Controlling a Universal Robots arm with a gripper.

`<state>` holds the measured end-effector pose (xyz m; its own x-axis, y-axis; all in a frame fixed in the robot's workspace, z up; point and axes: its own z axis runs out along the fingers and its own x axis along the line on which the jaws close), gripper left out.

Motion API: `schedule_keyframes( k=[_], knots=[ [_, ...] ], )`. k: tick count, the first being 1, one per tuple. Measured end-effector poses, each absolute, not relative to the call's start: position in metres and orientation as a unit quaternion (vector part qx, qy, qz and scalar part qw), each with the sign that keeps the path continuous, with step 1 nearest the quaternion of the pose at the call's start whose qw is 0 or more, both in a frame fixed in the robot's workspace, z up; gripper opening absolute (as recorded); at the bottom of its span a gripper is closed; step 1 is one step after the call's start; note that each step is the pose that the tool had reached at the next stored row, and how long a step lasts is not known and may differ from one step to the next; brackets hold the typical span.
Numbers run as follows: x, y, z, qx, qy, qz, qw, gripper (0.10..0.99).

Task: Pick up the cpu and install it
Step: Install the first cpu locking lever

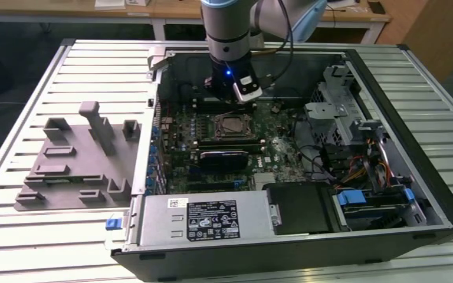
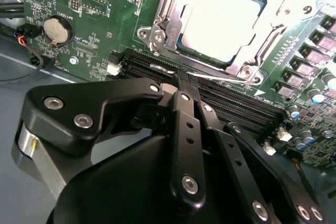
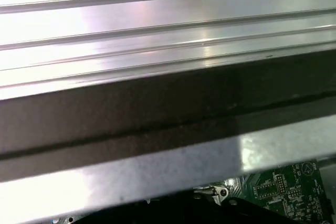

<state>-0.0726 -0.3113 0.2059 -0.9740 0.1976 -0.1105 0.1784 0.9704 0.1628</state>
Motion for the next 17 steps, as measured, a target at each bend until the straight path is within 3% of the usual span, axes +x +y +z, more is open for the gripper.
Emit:
schedule_keyframes(
  k=[17],
  knots=[
    [-0.0744,-0.3101,0.2010,0.118,0.988,0.070,0.066,0.106]
  ],
)
